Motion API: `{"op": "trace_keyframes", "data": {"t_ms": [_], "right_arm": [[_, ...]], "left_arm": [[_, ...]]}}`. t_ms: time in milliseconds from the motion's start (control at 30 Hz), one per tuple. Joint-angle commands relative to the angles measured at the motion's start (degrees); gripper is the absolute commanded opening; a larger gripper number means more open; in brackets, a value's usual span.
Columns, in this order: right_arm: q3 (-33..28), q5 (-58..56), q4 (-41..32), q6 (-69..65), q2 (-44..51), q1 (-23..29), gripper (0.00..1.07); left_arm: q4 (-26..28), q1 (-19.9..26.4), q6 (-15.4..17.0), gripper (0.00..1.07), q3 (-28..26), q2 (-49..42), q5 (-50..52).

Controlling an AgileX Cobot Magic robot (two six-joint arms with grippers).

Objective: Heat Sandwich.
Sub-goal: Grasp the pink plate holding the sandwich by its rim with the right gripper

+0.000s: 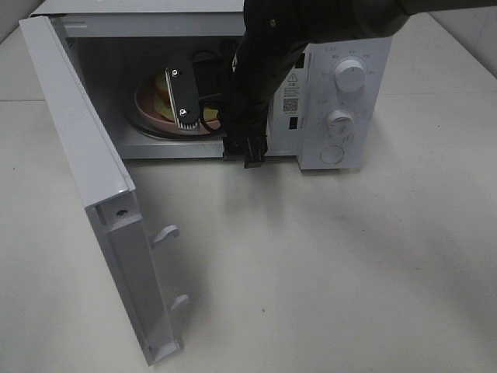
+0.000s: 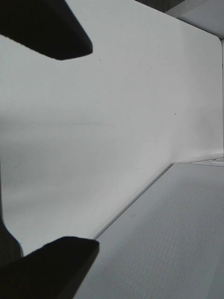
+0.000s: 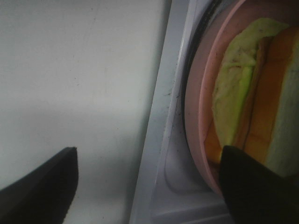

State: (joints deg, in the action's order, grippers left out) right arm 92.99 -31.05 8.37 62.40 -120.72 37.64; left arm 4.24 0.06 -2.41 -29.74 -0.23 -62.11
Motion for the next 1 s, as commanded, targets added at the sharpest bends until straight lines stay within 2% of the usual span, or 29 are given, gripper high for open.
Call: {"op": "trace_keyframes", "data": {"t_ms": [33, 700, 1000], "right_arm": [[2.75, 0.52, 0.29, -0.69, -2.46, 0.23, 0.78], [16.21, 0.86, 4.93, -6.7, -12.2, 0.23, 0.76], [17.48, 1.2, 4.93, -6.82, -14.44, 0.11, 0.76]], "left_arm": [[0.29, -0.06, 0.29, 0.98, 0.11, -0.97, 0.74], [-0.4, -0.06, 0.4, 0.98, 0.11, -0.97, 0.74], [-1.03, -0.06, 0.4, 0.98, 0.11, -0.97, 0.74]]}}
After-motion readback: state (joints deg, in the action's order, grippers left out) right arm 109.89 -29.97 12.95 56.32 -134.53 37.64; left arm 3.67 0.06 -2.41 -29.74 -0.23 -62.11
